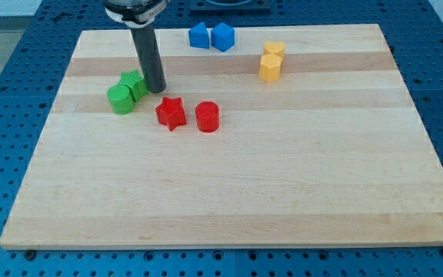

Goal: Move your arm closer to the blue cube

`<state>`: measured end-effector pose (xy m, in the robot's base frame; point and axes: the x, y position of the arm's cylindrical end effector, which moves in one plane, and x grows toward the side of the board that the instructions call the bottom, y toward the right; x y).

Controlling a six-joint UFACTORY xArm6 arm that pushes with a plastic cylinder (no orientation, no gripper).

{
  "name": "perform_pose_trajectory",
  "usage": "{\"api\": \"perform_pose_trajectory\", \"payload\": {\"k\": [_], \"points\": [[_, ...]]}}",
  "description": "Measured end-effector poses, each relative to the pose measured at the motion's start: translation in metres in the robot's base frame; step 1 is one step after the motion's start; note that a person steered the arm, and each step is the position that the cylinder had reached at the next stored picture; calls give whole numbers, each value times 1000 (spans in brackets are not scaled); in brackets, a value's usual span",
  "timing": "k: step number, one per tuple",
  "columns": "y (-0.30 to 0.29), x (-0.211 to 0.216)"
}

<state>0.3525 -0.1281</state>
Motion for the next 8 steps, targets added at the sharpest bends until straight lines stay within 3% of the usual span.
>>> {"api": "perform_pose_trajectory", "payload": {"k": [1, 3, 5, 8], "points": [[26, 0], [51, -50], [134, -69], [170, -120]]}}
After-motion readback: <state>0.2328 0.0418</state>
